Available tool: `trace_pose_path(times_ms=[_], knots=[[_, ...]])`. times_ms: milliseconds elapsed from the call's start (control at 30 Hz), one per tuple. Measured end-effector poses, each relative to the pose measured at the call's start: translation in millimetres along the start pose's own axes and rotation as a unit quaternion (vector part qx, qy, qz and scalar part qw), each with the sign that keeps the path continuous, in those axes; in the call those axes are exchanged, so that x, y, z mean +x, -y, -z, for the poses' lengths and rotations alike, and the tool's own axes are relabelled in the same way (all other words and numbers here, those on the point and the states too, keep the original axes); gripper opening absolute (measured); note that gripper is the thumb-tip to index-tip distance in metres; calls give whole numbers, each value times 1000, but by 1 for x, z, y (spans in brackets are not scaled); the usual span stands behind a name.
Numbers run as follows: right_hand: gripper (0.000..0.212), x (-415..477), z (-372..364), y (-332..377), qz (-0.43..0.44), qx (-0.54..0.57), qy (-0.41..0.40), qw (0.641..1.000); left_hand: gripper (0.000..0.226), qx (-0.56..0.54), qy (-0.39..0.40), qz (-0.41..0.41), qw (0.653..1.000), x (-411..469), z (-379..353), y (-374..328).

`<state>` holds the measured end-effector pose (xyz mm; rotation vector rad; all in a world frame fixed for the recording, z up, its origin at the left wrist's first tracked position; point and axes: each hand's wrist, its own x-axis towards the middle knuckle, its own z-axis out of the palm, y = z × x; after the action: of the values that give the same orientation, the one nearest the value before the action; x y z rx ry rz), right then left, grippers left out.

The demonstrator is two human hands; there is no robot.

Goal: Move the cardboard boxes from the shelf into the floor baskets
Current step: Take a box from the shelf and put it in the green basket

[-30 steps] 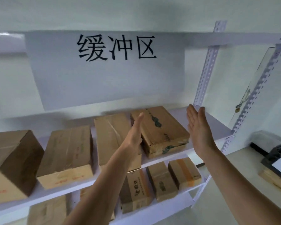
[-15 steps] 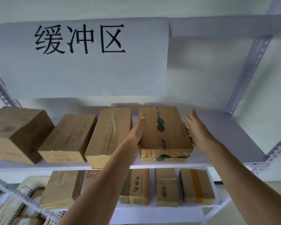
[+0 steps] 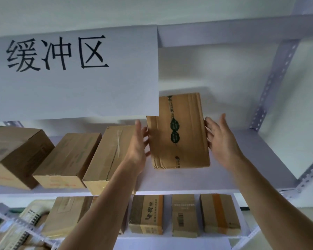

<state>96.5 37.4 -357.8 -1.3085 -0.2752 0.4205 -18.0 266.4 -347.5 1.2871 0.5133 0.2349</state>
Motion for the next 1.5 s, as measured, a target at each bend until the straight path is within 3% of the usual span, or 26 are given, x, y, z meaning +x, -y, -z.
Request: trace_pose_path(times_ms=[267, 500, 667, 767, 1067, 1233, 1500], knots=[[94, -6, 11, -11, 18, 69, -7, 997, 106, -7, 48, -43, 998, 0, 7, 13], [100, -14, 10, -13, 15, 22, -49, 998, 83, -4, 46, -57, 997, -16, 16, 24], [89, -20, 6, -6, -28, -13, -54, 998, 99, 0, 60, -27, 998, -25, 22, 21], [94, -23, 6, -4, -37, -32, -51, 998, 101, 2, 67, -11, 998, -29, 20, 15], [98, -33, 4, -9, 8, -17, -63, 998, 79, -37, 61, -56, 996, -33, 20, 29], [80, -42, 8, -30, -10, 44, -100, 994, 99, -32, 120, -40, 991, -38, 25, 42], [78, -59, 6, -75, -66, 70, -112, 989, 90, -25, 58, 11, 998, -55, 25, 73]])
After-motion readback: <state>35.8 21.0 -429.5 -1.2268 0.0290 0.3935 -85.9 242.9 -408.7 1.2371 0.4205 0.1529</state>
